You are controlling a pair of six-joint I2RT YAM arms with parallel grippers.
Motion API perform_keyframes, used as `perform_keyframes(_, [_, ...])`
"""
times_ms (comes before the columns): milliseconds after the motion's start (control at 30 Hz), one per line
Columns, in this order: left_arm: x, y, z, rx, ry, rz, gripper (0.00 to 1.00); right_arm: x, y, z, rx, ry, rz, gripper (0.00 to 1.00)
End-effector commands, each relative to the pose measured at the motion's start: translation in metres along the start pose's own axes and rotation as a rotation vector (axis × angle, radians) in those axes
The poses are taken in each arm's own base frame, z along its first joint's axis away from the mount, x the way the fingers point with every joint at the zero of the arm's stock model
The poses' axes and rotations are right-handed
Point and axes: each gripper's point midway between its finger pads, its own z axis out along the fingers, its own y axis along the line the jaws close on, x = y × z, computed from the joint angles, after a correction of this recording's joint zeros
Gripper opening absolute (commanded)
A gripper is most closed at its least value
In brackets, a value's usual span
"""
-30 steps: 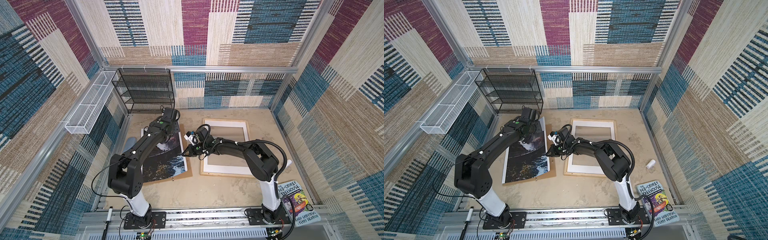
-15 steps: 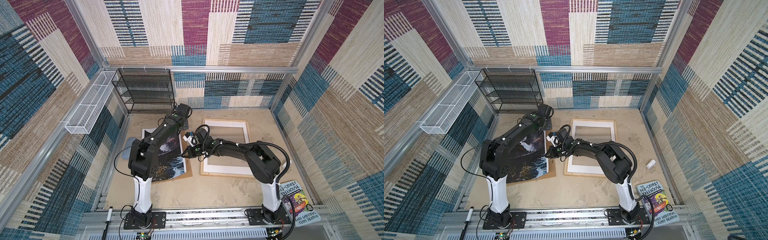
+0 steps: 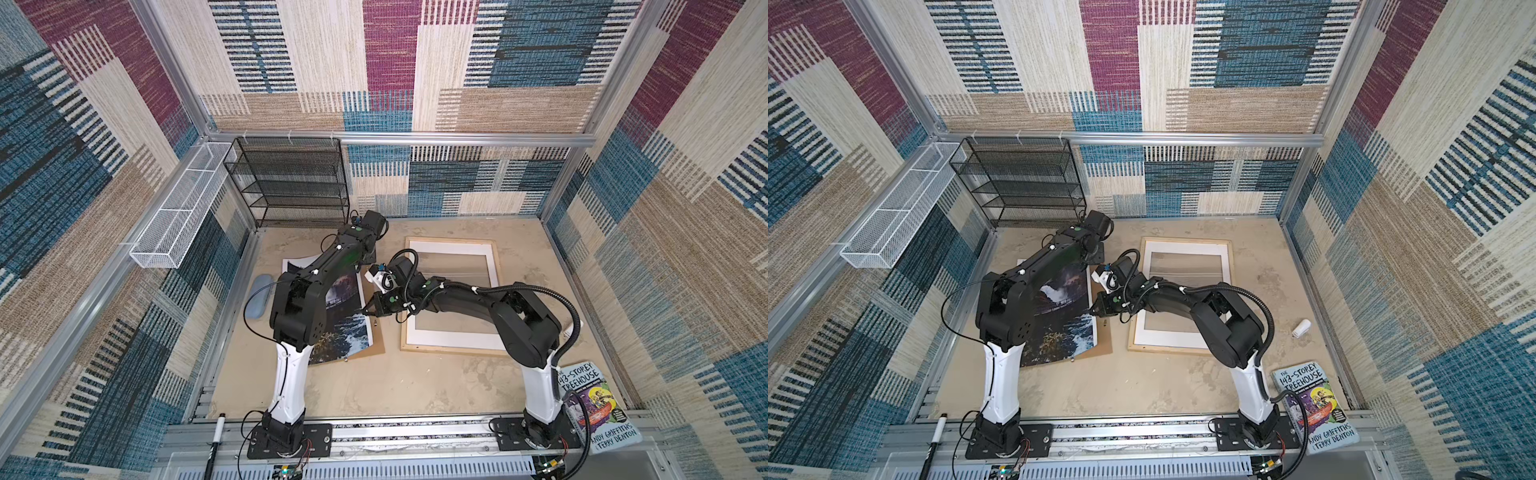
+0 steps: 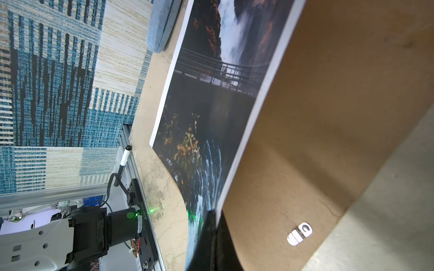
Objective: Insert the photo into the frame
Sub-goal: 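Pinch the photo print's far edge with the left gripper and lift it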
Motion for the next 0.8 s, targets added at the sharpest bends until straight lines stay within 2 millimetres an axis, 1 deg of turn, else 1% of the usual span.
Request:
perform_keyframes(0, [0.0036,0.0012,0.0021,-0.012,0.017,0.026,0.39,-0.0053,0.003,-0.0004,0.0,-0.016,-0.021,0.02])
perform_keyframes(233, [0.0086,0.001,0.0082,-0.026,0.04,0.038,0.38,-0.0052,0.0032,-0.0013,0.011,-0.019,-0.026,0.02])
perform_keyframes(367, [0.0096,0.0013,0.0067,-0.022,0.042,0.038,0.34,-0.0052,0.0006,-0.001,0.023,-0.02,-0.026,0.02])
perform_keyframes(600, [0.0085,0.0019,0.003,-0.015,0.039,0.041,0.18,-0.0064,-0.0019,-0.0016,0.04,-0.027,-0.026,0.06])
perform_keyframes(767, [0.0088,0.0031,0.0004,-0.012,0.038,0.041,0.07,-0.0076,-0.0012,-0.0034,0.045,-0.032,-0.032,0.11])
